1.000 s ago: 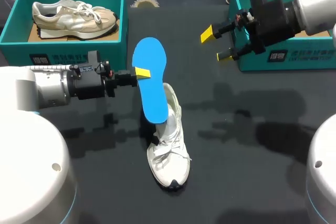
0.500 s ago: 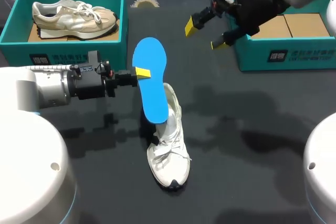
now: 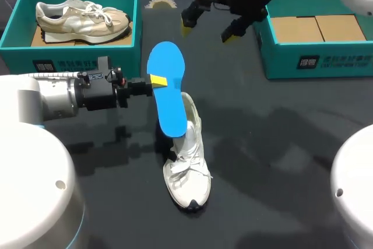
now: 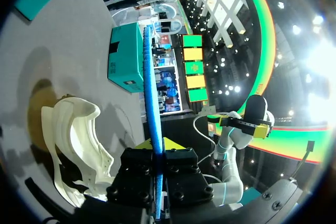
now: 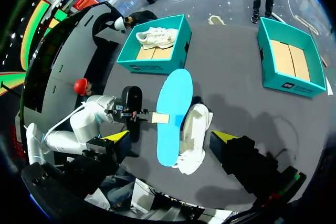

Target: Take the shoe out of the shoebox, open the shoe tongue, remove and reinsert the insole, then place the shoe into the shoebox

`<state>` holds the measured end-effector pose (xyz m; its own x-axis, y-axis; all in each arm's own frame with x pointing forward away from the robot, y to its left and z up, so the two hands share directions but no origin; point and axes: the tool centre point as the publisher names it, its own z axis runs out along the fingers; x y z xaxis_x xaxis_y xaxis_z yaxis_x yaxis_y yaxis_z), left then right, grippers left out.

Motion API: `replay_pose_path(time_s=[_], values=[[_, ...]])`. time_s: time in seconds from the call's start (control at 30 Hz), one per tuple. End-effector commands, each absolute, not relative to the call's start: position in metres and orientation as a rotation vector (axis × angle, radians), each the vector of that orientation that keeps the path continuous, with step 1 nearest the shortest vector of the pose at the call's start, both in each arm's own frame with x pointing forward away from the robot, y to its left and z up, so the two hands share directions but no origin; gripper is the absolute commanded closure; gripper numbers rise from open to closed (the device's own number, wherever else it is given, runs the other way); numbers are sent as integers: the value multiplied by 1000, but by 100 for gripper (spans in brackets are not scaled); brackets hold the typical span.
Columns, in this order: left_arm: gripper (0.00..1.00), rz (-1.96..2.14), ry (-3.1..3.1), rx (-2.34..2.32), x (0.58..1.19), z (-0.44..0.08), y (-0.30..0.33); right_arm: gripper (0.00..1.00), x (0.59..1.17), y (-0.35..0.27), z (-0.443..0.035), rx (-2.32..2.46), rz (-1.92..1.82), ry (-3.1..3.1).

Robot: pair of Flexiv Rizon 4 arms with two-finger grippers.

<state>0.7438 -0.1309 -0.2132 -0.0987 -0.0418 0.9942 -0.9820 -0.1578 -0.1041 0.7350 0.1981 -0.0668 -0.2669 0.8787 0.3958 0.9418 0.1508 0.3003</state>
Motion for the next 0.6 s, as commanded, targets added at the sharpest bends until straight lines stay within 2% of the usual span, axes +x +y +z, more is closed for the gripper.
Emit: replay_pose_path(time_s=[0.03,0.6], values=[[100,1386,-1232,1303,743,-213,-130,0,735,215,-64,-2157,-380,-2541],[100,1386,-1232,1303,743,-213,-130,0,725,249,-60,-2254,-207,-2686]])
